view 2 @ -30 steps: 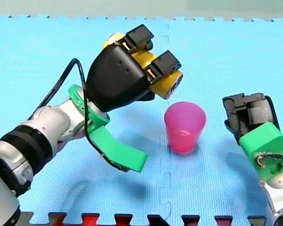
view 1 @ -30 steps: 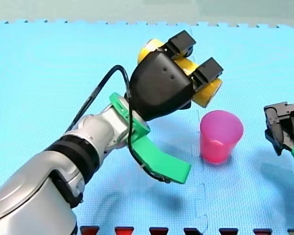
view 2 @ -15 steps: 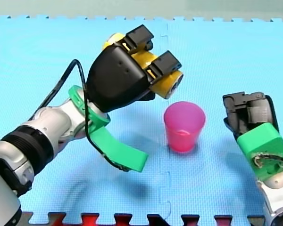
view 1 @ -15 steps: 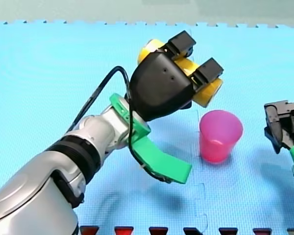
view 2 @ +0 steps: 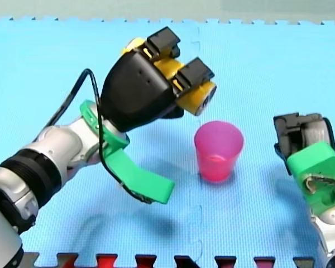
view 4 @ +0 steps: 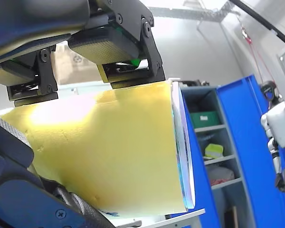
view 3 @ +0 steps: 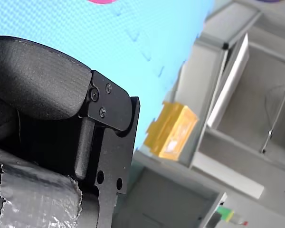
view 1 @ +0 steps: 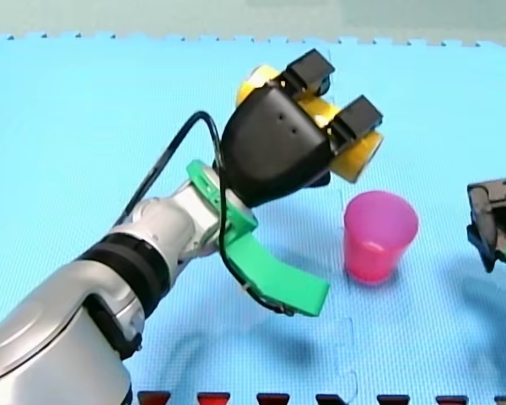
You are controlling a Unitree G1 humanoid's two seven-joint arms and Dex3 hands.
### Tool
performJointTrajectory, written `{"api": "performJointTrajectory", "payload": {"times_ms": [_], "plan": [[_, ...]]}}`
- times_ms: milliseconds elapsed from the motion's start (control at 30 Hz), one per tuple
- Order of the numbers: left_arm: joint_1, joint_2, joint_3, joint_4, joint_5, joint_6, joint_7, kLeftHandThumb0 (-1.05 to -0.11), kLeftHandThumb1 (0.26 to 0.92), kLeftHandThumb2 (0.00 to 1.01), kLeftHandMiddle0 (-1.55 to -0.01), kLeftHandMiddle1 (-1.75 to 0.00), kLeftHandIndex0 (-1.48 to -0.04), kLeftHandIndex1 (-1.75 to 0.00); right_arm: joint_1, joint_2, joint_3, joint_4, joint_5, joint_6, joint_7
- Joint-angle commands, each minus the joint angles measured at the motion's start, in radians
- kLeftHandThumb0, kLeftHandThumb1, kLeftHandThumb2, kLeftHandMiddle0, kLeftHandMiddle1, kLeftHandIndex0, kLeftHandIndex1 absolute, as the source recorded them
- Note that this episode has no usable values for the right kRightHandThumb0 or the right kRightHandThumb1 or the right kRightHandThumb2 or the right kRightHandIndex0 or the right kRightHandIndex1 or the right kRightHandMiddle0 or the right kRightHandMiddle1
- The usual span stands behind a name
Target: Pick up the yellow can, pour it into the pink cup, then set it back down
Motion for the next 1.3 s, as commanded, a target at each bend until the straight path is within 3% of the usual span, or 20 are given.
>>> {"api": "performJointTrajectory", "payload": {"times_ms": [0, 67, 133, 467, 900, 1267], "plan": [[-0.007, 0.008, 0.008, -0.007, -0.011, -0.005, -0.001, -0.408, 0.841, 0.0, -0.86, -1.21, -0.94, -0.58, -0.01, 0.004, -0.024, 0.008, 0.037, 0.002, 0.04], [-0.006, 0.011, 0.011, -0.009, -0.015, -0.01, -0.003, -0.412, 0.841, 0.0, -0.88, -1.14, -0.99, -0.46, -0.013, 0.01, -0.042, 0.012, 0.068, 0.007, 0.075], [-0.006, 0.013, 0.013, -0.01, -0.018, -0.012, -0.004, -0.412, 0.841, 0.0, -0.89, -1.11, -1.01, -0.42, -0.014, 0.012, -0.051, 0.014, 0.081, 0.008, 0.094], [-0.003, 0.011, 0.021, -0.007, -0.027, -0.01, -0.007, -0.418, 0.839, 0.0, -0.92, -1.07, -1.07, -0.28, -0.023, 0.018, -0.076, 0.018, 0.102, 0.02, 0.133], [0.001, 0.016, 0.036, -0.013, -0.041, -0.012, -0.001, -0.41, 0.838, 0.0, -0.93, -1.12, -1.14, -0.2, -0.023, 0.02, -0.073, 0.004, 0.085, 0.041, 0.116], [0.027, 0.04, 0.109, -0.006, -0.117, -0.079, 0.02, -0.379, 0.839, 0.0, -0.98, -1.07, -1.18, -0.17, -0.019, 0.023, -0.072, -0.02, 0.076, 0.066, 0.09]]}}
